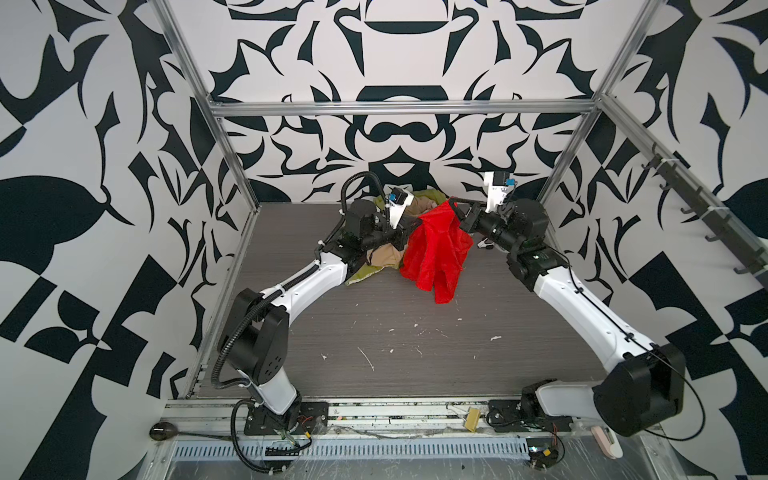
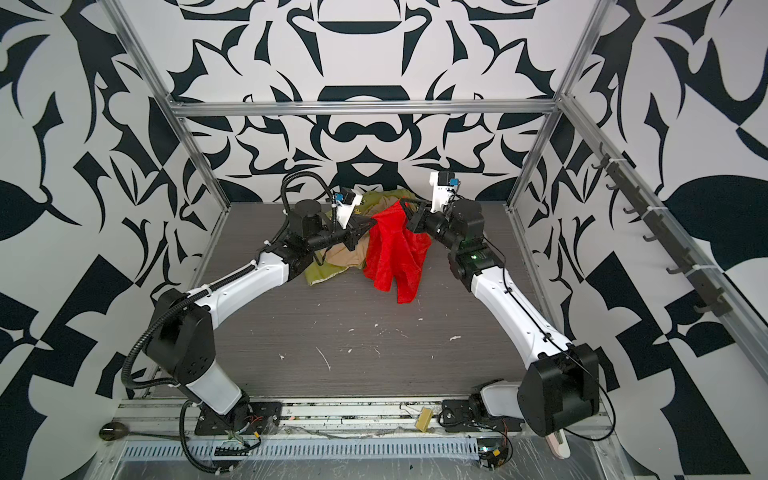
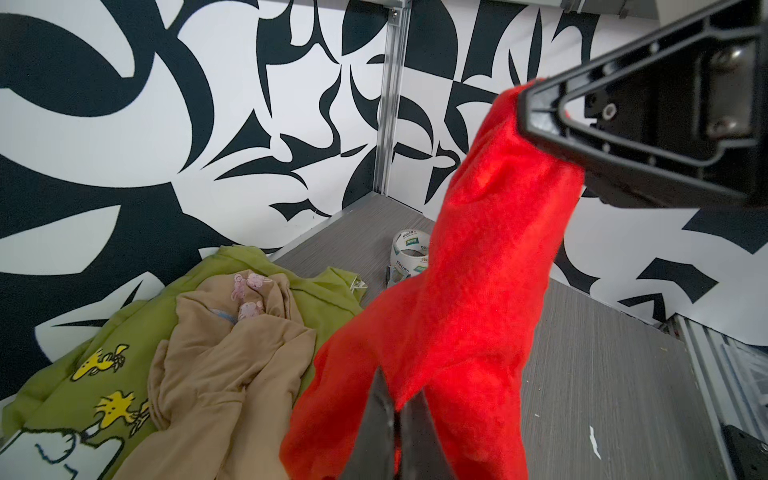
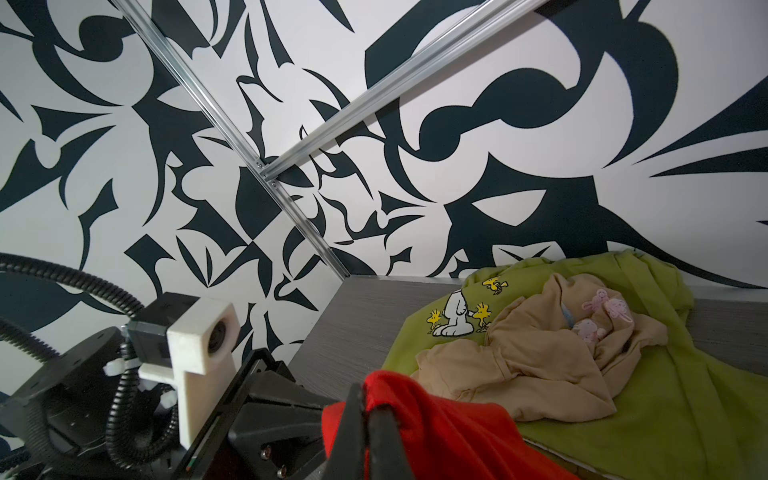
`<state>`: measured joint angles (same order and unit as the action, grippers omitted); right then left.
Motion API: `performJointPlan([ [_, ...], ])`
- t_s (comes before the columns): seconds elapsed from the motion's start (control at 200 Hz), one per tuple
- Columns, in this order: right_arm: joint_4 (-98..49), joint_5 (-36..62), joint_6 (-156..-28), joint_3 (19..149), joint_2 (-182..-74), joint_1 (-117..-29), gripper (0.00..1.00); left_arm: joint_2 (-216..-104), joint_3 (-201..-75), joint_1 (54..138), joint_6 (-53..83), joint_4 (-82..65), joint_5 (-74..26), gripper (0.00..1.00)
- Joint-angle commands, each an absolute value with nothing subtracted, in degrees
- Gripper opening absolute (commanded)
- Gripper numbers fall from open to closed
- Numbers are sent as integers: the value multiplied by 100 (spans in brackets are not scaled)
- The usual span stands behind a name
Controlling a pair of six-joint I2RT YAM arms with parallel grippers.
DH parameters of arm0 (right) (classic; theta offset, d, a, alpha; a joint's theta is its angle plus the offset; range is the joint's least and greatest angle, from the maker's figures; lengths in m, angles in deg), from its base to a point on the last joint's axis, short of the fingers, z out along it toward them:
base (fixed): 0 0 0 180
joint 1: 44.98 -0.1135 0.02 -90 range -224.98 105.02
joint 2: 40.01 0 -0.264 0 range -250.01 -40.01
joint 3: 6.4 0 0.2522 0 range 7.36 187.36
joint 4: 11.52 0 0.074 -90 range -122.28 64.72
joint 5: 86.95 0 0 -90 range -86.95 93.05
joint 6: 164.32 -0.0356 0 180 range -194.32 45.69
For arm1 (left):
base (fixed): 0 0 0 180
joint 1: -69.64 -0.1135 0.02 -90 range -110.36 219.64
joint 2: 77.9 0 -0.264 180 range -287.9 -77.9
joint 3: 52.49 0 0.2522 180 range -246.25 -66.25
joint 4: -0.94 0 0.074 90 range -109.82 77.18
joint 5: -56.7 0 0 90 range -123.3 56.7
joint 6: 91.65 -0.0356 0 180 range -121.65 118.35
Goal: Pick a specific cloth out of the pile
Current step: 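Lift the red cloth up with both grippers, away from the pile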
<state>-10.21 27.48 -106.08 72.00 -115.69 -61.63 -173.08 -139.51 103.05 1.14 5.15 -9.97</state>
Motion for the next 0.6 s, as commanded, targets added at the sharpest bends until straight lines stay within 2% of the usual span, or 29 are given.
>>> performJointPlan([
  [0.0, -840, 2695, -10499, 7431, -11314, -6159, 0, -16960, -14228, 10350, 160, 680, -929, 0],
  [0.595, -1095, 2728, -10473, 7905, -11095, -6186, 0, -16497, -14483, 10535, 153, 695, -970, 0],
])
